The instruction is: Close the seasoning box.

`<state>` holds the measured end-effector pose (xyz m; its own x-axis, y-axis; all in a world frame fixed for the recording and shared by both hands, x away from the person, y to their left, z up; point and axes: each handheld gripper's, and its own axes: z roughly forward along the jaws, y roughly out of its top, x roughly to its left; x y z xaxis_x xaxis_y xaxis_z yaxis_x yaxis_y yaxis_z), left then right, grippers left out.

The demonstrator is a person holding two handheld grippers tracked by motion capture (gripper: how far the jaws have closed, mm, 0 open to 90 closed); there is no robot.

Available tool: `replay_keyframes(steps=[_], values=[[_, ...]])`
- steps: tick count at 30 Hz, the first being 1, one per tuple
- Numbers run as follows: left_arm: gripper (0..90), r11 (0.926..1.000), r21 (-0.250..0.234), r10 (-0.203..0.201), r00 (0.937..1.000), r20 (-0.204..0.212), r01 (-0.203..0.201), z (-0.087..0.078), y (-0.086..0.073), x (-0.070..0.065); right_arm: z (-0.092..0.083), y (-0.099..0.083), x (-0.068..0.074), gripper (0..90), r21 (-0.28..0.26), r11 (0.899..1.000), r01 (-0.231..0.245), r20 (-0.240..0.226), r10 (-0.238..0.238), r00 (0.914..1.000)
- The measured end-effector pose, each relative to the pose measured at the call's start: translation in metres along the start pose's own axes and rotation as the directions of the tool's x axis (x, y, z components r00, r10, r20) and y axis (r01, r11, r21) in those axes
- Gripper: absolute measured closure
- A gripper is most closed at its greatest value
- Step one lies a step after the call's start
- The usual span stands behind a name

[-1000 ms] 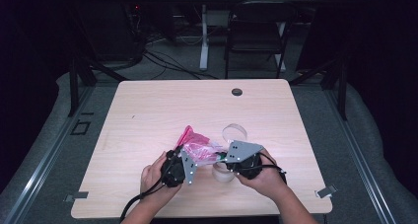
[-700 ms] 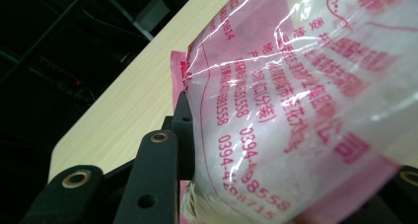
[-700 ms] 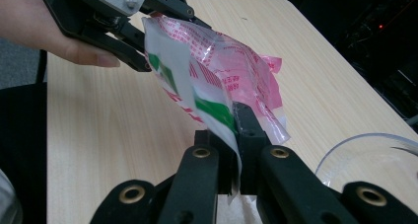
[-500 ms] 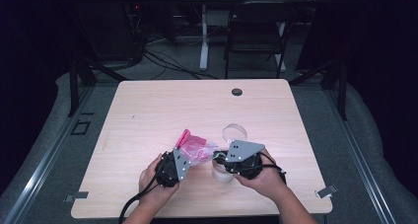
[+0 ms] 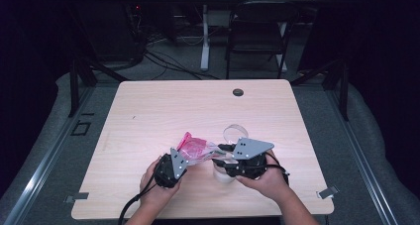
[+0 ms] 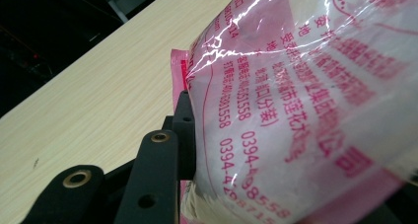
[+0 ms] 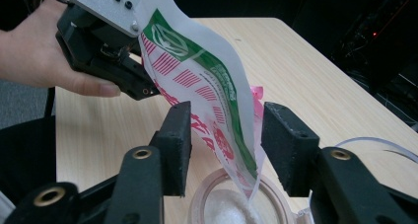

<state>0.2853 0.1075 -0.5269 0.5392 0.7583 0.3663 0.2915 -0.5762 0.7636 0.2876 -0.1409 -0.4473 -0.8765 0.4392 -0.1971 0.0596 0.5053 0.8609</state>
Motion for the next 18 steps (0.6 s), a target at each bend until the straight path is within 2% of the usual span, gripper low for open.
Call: replay_keyframes(steps=[2, 11, 18], values=[[67.8, 1.0, 0.003, 0.0, 1.0, 0.002, 0.0, 0.0, -0.001, 0.001, -0.001, 0.0, -0.001, 52.5, -0.006, 1.0, -0.004, 0.009, 0.004, 0.9999], [67.8, 0.9987, 0.0, -0.052, 0.9982, 0.031, 0.052, -0.001, -0.003, 0.006, -0.006, 0.0, -0.004, 50.5, -0.031, 0.999, -0.034, 0.023, 0.035, 0.9991], [67.8, 0.9968, -0.003, -0.08, 0.9962, 0.035, 0.08, -0.002, -0.004, 0.009, -0.011, 0.001, -0.006, 50.2, -0.043, 0.998, -0.041, 0.033, 0.043, 0.9986]])
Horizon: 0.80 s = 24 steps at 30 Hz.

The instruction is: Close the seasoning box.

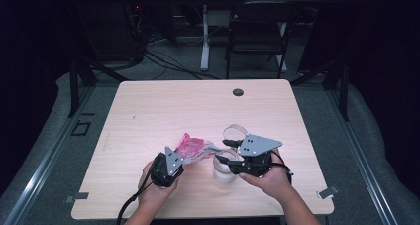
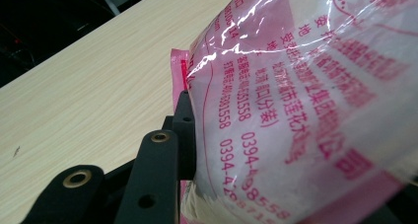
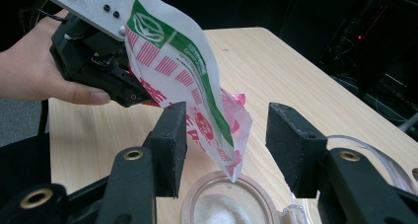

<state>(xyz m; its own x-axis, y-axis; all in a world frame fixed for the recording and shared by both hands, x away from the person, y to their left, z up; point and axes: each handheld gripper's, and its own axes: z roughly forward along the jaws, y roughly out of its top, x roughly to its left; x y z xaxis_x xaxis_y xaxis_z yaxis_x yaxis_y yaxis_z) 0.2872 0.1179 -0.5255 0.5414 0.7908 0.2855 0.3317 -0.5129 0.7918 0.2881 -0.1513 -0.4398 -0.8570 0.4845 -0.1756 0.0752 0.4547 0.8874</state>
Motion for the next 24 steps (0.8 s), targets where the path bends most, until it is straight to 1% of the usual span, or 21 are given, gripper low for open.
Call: replay_keyframes(steps=[5, 12, 16, 18, 24], values=[[67.8, 0.9999, -0.001, -0.01, 0.9999, 0.0, 0.01, -0.002, -0.001, 0.004, -0.003, 0.0, -0.002, 50.2, -0.006, 1.0, -0.009, 0.004, 0.009, 1.0], [67.9, 0.9989, -0.001, -0.048, 0.9989, -0.002, 0.048, -0.006, -0.004, 0.014, -0.01, 0.0, -0.007, 50.3, -0.029, 0.999, -0.031, 0.014, 0.031, 0.9994], [67.9, 0.9967, -0.011, -0.08, 0.9968, -0.003, 0.08, -0.008, -0.005, 0.019, -0.012, 0.0, -0.009, 50.3, -0.04, 0.998, -0.042, 0.019, 0.043, 0.9989], [67.9, 0.996, -0.015, -0.088, 0.9961, -0.008, 0.088, -0.009, -0.005, 0.023, -0.014, 0.0, -0.01, 50.3, -0.038, 0.998, -0.043, 0.029, 0.044, 0.9986], [67.9, 0.9911, -0.029, -0.131, 0.9913, -0.015, 0.13, -0.014, -0.007, 0.034, -0.016, -0.001, -0.014, 50.3, -0.044, 0.998, -0.055, 0.04, 0.057, 0.9976]])
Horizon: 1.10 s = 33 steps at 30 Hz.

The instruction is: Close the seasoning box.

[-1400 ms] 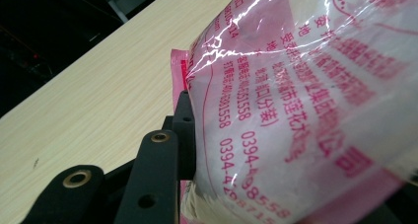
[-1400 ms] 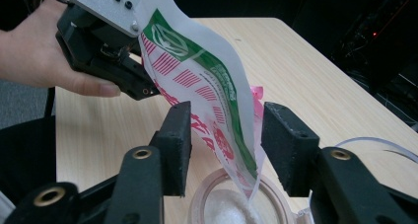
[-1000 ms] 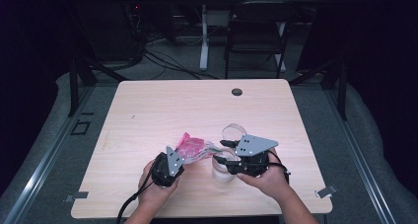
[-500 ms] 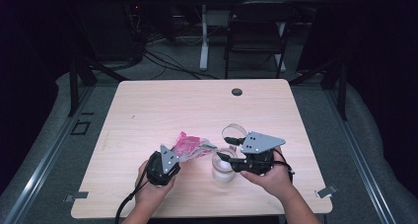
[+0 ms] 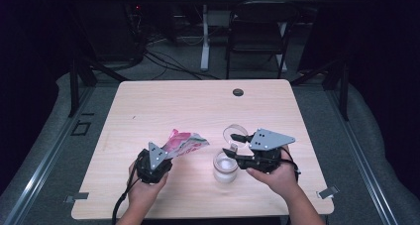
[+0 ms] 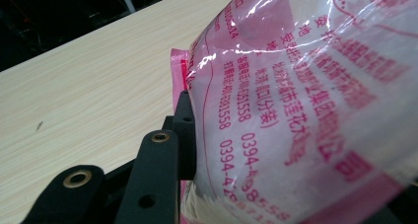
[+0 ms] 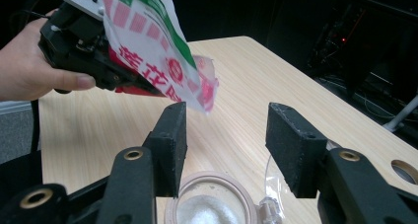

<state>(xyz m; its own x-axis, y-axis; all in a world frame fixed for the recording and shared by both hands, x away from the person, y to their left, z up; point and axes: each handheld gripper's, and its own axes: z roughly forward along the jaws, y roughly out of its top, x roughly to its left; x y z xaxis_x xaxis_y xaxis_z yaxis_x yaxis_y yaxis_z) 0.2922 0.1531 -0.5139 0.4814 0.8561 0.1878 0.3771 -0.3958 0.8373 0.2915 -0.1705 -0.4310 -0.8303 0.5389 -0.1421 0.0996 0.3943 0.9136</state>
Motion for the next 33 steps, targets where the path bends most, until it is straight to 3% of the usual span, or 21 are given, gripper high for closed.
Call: replay_keyframes(steps=[7, 17, 25, 28, 33], values=[[67.9, 0.9991, -0.007, -0.042, 0.9989, -0.021, 0.042, -0.007, -0.002, 0.016, -0.002, -0.001, -0.004, 50.2, -0.004, 1.0, -0.015, 0.014, 0.015, 0.9998], [67.9, 0.9964, 0.012, -0.082, 0.9924, -0.092, 0.083, -0.019, -0.015, 0.047, -0.002, -0.003, -0.007, 50.3, 0.0, 1.0, -0.027, 0.026, 0.027, 0.9993], [67.9, 0.986, 0.032, -0.156, 0.9734, -0.168, 0.163, -0.022, -0.035, 0.074, -0.001, -0.005, -0.008, 50.4, 0.006, 1.0, -0.031, 0.029, 0.031, 0.9991], [67.9, 0.9795, 0.038, -0.188, 0.966, -0.177, 0.198, -0.019, -0.042, 0.081, -0.001, -0.005, -0.008, 50.5, 0.006, 0.999, -0.032, 0.028, 0.032, 0.9991], [67.8, 0.9732, 0.065, -0.203, 0.9577, -0.204, 0.22, -0.012, -0.051, 0.088, -0.001, -0.006, -0.009, 50.4, 0.007, 0.999, -0.031, 0.035, 0.031, 0.9989]])
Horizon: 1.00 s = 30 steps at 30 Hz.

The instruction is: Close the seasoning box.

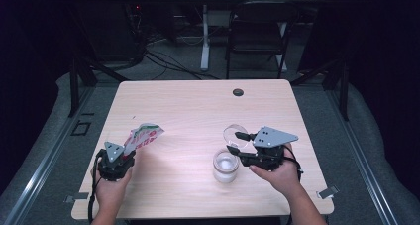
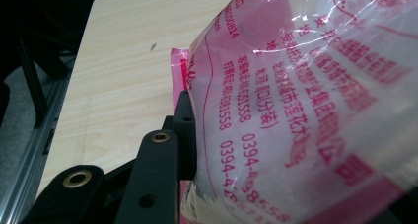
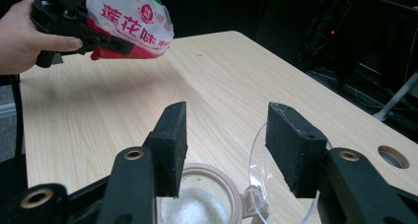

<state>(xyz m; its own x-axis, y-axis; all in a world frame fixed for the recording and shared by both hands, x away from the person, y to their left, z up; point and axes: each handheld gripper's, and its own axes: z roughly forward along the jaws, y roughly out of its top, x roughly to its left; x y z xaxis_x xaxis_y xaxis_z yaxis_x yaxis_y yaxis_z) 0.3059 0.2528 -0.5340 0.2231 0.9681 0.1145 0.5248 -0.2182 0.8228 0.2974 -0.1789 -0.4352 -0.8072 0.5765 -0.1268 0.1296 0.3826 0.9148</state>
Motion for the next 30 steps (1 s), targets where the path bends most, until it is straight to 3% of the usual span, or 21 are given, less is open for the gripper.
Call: replay_keyframes(steps=[10, 19, 30], values=[[67.9, 0.9996, 0.025, -0.011, 0.9996, -0.025, 0.011, 0.01, -0.005, 0.005, 0.0, -0.002, -0.001, 49.7, 0.003, 1.0, -0.002, 0.007, 0.002, 1.0], [67.8, 0.9982, 0.038, -0.044, 0.9962, -0.076, 0.047, 0.016, -0.009, 0.014, 0.001, -0.002, -0.001, 49.7, 0.006, 1.0, 0.005, 0.01, -0.005, 0.9999], [67.6, 0.9887, 0.07, -0.127, 0.9893, -0.072, 0.132, 0.027, -0.018, 0.024, 0.001, -0.003, -0.001, 49.7, 0.003, 1.0, 0.007, 0.015, -0.007, 0.9999]])
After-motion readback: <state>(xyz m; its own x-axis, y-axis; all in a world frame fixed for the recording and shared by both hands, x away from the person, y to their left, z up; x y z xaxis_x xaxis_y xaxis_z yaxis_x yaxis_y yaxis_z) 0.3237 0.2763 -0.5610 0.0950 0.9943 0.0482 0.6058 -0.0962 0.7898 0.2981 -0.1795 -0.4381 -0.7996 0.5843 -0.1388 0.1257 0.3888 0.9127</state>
